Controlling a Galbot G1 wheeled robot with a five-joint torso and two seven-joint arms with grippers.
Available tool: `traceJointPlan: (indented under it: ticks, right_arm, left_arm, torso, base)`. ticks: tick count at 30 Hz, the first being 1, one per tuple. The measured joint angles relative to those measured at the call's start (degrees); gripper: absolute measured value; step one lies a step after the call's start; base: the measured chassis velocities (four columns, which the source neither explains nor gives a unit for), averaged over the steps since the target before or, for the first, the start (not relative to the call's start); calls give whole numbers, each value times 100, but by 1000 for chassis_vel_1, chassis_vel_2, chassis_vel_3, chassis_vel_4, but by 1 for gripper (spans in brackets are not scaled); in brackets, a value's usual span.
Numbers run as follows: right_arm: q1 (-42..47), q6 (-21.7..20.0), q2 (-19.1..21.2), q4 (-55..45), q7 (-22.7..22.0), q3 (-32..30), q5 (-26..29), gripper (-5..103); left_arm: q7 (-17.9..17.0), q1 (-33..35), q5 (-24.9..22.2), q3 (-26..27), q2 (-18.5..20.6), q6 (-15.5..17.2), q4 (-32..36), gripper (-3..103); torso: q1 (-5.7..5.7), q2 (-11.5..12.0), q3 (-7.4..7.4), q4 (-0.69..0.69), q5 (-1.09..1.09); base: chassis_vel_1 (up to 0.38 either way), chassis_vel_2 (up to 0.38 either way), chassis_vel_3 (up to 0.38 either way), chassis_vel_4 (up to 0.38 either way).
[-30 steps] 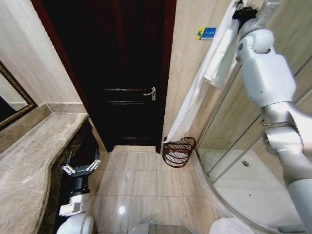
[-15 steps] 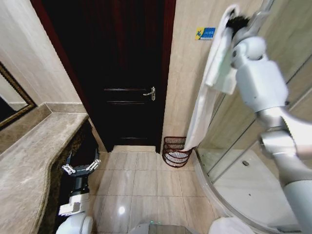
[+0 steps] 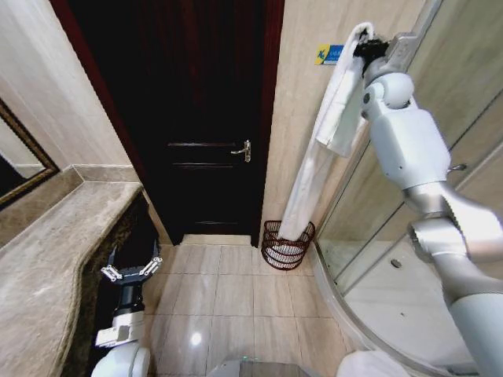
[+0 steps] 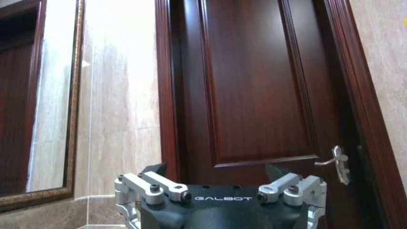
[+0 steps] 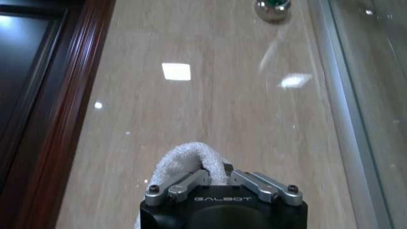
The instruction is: Discard the used towel into the hamper.
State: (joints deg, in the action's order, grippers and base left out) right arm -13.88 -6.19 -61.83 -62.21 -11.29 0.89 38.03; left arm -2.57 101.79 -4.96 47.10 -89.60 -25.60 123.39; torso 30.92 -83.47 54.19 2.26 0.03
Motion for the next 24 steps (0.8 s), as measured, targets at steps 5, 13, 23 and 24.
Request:
traceJointPlan:
  ticks: [5,13,23,24]
  right_arm:
    - [237,-32,30,-179,-64,-80,64,2]
    - [184,-29,3,-41,-44,-156,56,2]
    - [151,-9,12,-26,-22,-180,56,2]
    - [151,-9,12,-26,-22,-180,56,2]
  left_arm:
    - [3,2,1,5,35,4,21,100]
    - [8,25,1,21,34,5,22,100]
    - [14,19,18,10,25,5,30,100]
    - [14,19,18,10,25,5,30,100]
  torso:
    - [0,0,0,0,-2]
    - [0,0,0,2,-3]
    - [0,0,0,1,-3]
    - [0,0,0,1,-3]
  base:
    - [0,0,0,0]
    - [0,0,0,0]
    - [0,0,0,0]
    - [0,0,0,0]
